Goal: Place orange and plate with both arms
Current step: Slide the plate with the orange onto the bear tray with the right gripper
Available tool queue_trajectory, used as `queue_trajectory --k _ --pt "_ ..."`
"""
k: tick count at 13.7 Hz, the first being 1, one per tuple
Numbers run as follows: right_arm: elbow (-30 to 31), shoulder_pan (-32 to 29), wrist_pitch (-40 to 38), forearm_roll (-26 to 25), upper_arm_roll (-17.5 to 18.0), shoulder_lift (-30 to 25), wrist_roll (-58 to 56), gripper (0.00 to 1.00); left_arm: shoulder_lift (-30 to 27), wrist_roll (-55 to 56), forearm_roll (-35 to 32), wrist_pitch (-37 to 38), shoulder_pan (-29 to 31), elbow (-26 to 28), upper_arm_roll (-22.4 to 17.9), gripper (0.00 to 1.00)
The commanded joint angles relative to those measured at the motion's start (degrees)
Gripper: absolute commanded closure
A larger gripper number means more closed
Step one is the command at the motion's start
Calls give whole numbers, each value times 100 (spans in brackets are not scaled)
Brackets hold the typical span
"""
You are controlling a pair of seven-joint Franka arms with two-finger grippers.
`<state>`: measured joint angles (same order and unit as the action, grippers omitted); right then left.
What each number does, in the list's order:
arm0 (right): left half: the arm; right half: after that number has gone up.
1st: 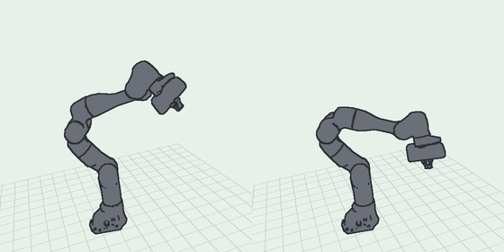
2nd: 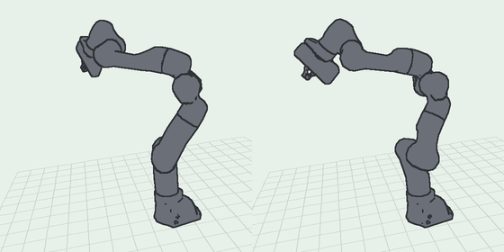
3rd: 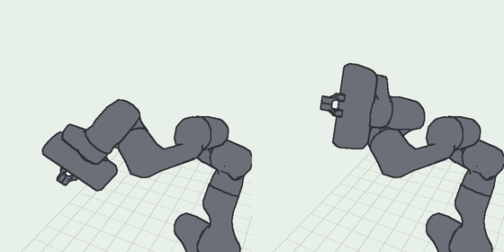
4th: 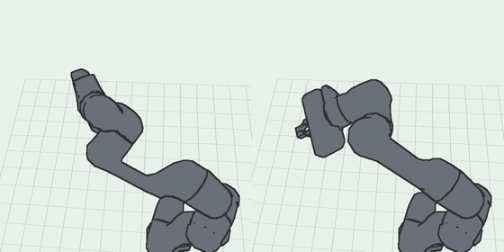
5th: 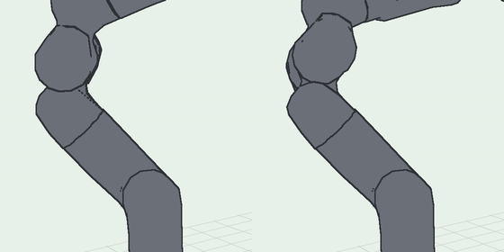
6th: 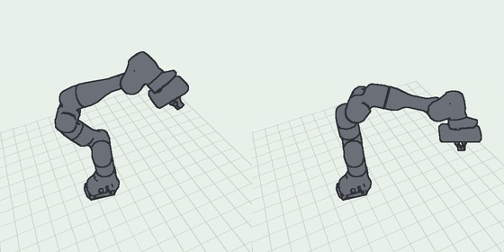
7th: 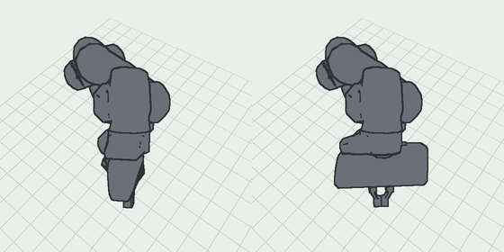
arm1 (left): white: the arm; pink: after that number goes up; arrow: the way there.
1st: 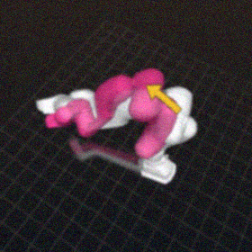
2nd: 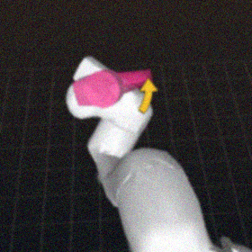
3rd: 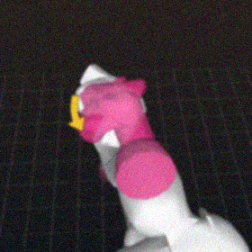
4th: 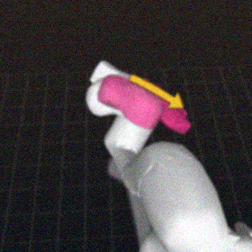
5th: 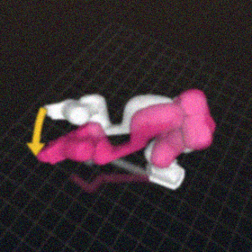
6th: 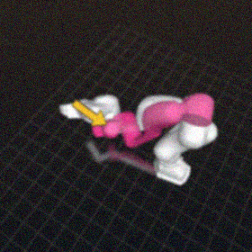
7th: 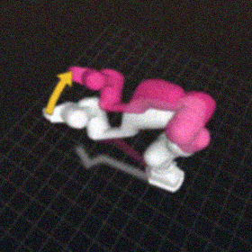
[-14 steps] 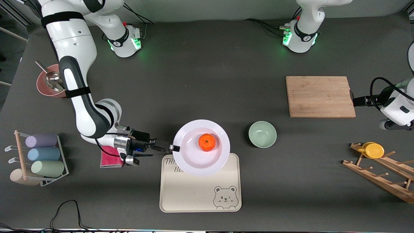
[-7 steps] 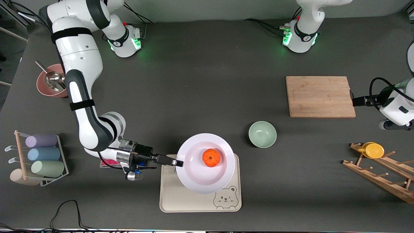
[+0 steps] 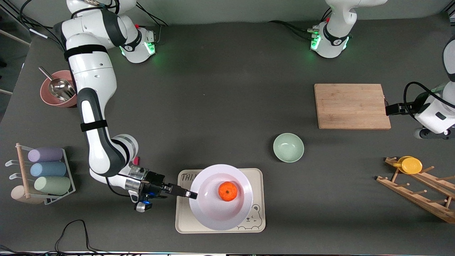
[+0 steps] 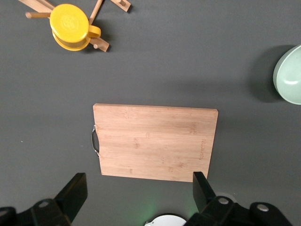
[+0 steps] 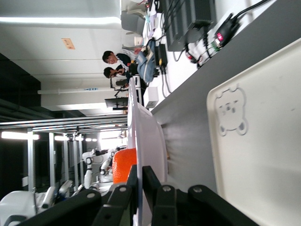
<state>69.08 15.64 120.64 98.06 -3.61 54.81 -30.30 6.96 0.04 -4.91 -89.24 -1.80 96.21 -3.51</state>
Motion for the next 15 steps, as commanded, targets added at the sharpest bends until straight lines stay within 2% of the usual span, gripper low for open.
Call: queue_trajectory --k 1,8,15 --pt "-562 9 187 -112 -17 415 191 100 -283 101 16 -164 -101 346 -71 0" --pt "-528 9 338 -577 -17 855 -660 100 -292 110 16 -129 -93 355 -71 0" --pt "-492 -52 312 -569 -17 961 -855 100 -283 110 16 -137 -84 355 -71 0"
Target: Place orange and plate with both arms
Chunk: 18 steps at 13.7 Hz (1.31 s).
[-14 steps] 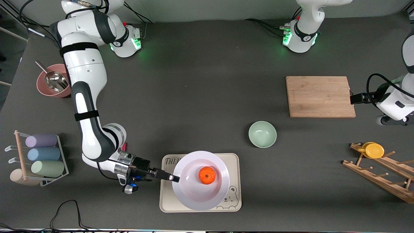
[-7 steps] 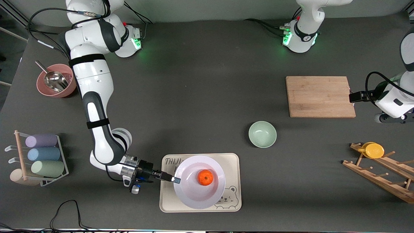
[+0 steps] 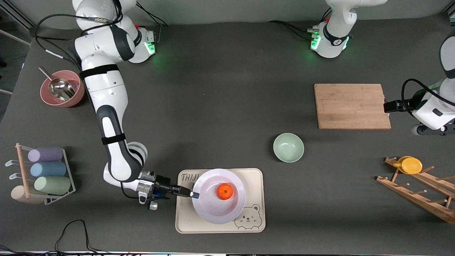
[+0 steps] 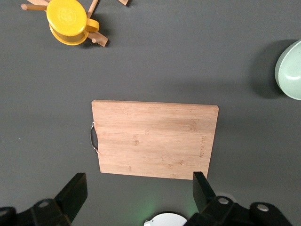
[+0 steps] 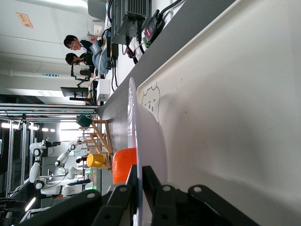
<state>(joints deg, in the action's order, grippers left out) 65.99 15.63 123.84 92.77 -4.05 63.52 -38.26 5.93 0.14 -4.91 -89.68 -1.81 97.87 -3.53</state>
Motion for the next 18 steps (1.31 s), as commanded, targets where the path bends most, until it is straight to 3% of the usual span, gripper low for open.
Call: queue_trajectory --k 1,18 --pt "-174 -51 -9 -40 36 82 -67 100 -171 92 16 -102 -74 189 -69 0" --pt "-174 -60 -26 -49 36 170 -243 100 -162 92 16 -120 -91 180 -69 0"
